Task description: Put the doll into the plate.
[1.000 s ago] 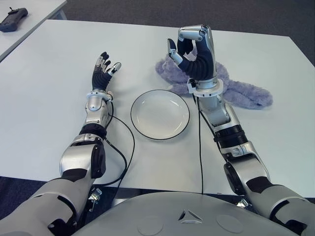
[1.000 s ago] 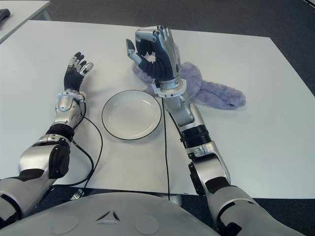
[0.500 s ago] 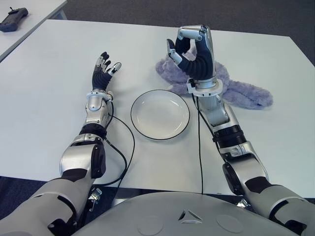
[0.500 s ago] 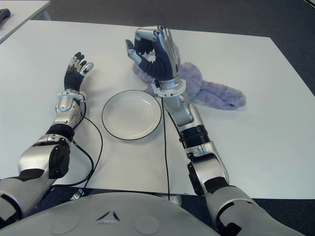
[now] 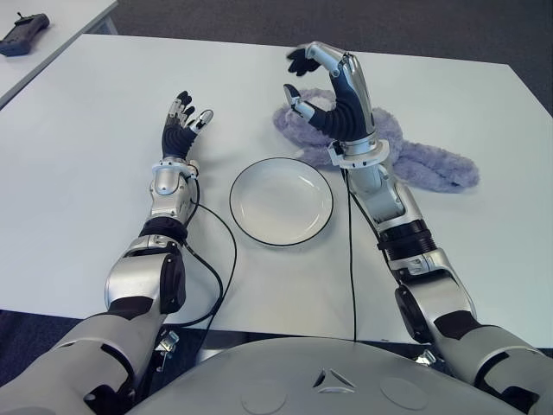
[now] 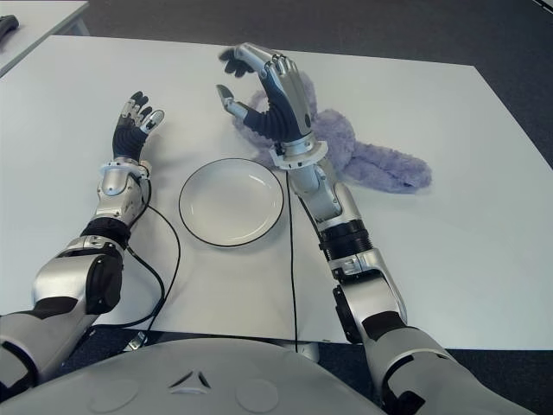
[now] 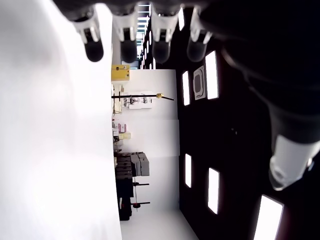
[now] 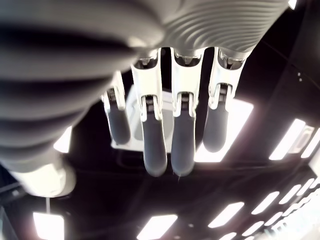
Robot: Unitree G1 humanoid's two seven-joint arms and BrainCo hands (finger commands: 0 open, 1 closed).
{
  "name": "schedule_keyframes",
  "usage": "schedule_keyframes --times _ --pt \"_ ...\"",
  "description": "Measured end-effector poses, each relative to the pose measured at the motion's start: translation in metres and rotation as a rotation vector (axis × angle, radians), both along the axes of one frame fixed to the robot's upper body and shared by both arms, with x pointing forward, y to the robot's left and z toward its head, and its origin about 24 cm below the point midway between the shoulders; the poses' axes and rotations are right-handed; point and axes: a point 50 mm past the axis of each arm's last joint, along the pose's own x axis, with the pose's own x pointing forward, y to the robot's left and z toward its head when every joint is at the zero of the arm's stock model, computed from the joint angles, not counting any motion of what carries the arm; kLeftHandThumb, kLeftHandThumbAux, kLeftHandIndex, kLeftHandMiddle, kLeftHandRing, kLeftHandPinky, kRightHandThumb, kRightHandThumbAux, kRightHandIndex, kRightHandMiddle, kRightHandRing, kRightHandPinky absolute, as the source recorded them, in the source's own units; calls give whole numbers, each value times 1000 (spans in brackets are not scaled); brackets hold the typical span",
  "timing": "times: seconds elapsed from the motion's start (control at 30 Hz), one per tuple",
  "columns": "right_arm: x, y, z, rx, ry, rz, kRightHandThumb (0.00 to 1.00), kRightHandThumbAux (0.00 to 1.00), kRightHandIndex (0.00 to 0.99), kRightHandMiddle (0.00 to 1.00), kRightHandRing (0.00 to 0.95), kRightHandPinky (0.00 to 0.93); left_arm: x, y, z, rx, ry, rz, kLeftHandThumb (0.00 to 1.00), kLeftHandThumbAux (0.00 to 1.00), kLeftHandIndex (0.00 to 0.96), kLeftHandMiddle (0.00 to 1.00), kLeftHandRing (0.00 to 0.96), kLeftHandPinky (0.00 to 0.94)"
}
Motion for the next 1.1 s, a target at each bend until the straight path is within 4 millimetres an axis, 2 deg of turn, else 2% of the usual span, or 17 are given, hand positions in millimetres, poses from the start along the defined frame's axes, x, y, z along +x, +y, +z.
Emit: schedule_keyframes --times 0.1,0.23,0.57,0.8,1.1 --pt "2 -1 -3 -12 20 -17 270 430 9 39 13 0 0 0 0 -2 0 1 0 617 3 57 22 0" --pt "6 -3 -10 -40 56 -45 246 408 0 12 0 0 0 1 0 -5 -1 4 0 610 8 61 26 0" --pt "16 -11 -27 -74 156 -126 222 386 0 0 0 0 0 1 0 -7 -2 8 0 591 8 57 22 0" --pt "21 -14 -37 -95 213 -162 224 326 0 0 0 0 0 2 0 -8 -2 9 0 607 13 74 31 0" --pt "25 -18 -50 -132 274 -198 236 317 0 0 0 0 0 2 0 -9 -2 11 0 621 21 86 44 0"
